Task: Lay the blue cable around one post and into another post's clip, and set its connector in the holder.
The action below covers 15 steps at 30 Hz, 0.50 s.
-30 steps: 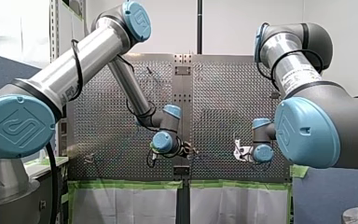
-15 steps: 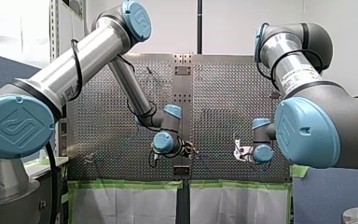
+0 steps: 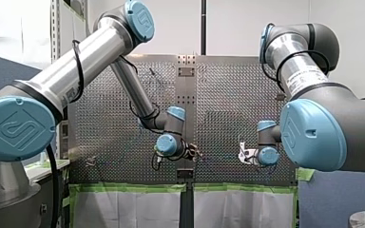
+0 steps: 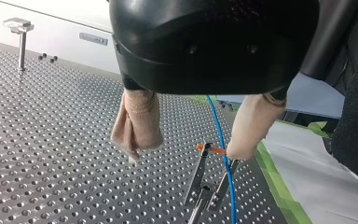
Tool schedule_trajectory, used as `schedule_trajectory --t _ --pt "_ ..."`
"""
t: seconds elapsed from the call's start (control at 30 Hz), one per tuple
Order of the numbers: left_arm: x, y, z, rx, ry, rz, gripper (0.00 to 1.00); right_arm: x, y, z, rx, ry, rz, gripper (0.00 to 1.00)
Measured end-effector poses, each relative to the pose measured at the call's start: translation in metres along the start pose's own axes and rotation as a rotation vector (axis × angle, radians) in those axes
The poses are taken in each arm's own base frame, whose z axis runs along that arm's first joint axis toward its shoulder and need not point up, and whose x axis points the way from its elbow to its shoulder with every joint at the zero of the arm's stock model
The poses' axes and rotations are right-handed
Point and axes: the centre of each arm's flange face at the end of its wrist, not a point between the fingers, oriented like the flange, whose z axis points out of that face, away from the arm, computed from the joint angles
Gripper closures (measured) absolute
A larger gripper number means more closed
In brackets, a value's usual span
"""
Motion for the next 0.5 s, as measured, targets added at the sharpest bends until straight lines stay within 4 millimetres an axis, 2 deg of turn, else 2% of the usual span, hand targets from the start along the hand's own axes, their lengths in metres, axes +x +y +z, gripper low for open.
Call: schedule_trajectory --t 0.3,0.5 --pt "-0.003 0.004 -0.002 -0.023 0.006 -0.003 0.0 -0.001 0.0 0.0 0.0 -0.001 0.0 0.87" --pt "-0.013 0.005 -0.021 -0.067 0.032 0.004 0.0 -0.001 0.0 0.0 0.0 -0.005 0.0 0.87"
